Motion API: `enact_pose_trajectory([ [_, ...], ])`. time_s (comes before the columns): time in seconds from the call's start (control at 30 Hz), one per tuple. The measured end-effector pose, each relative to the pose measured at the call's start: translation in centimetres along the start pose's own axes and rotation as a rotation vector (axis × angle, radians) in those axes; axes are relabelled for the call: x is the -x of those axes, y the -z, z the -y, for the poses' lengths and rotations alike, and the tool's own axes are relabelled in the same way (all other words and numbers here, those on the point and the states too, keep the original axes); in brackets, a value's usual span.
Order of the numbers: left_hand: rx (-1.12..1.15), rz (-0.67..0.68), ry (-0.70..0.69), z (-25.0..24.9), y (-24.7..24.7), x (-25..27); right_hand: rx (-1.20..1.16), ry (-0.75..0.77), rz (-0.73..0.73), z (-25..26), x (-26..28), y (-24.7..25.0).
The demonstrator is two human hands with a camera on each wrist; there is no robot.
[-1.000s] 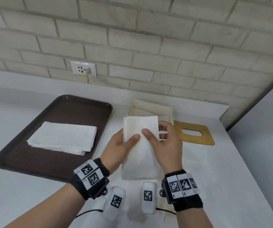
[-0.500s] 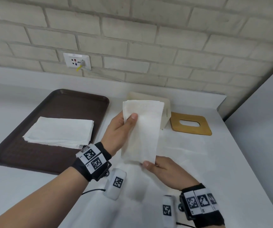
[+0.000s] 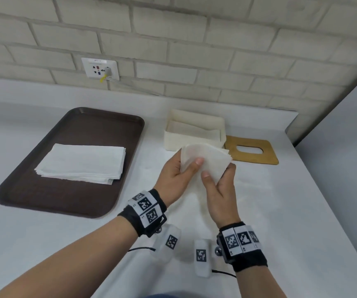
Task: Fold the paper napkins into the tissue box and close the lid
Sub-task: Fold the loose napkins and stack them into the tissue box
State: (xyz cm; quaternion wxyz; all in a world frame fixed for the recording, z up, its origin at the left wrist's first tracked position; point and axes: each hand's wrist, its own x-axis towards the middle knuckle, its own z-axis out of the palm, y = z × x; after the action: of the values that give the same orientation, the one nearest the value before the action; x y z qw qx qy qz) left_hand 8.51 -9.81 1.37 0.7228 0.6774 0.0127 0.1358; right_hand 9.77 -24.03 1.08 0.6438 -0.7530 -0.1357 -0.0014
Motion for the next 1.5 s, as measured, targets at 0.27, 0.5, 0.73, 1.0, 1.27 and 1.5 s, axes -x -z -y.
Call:
enact_pose_trajectory([
  [0.27, -0.034, 0.035, 0.043, 0.9, 0.2, 0.2, 0.059, -0.040, -0.064, -0.4, -0.1, -0.5],
  [0.5, -0.101, 0.080, 0.051, 1.0, 0.3, -0.1, 0.124, -0.011, -0.042, -0.6, 0.5, -0.3],
  [0.73, -0.097, 0.116, 0.074, 2.0, 0.4, 0.7, 0.110, -0.049, -0.112, -1.4, 1.1, 0.0],
  [1.0, -0.201, 0.078, 0.108, 2.5, 1.0, 0.4, 0.289, 0.165, -0.063, 1.0, 0.3, 2.9],
  [1.27, -0.840, 0.512, -0.205, -0.8, 3.7, -3.2, 0.619, 0.214, 0.356, 2.9, -3.1, 8.0],
  [1.5, -0.993, 0.317, -0.177, -0.4, 6.7, -2.1, 0.230, -0.079, 0.075, -2.3, -0.9, 7.9],
])
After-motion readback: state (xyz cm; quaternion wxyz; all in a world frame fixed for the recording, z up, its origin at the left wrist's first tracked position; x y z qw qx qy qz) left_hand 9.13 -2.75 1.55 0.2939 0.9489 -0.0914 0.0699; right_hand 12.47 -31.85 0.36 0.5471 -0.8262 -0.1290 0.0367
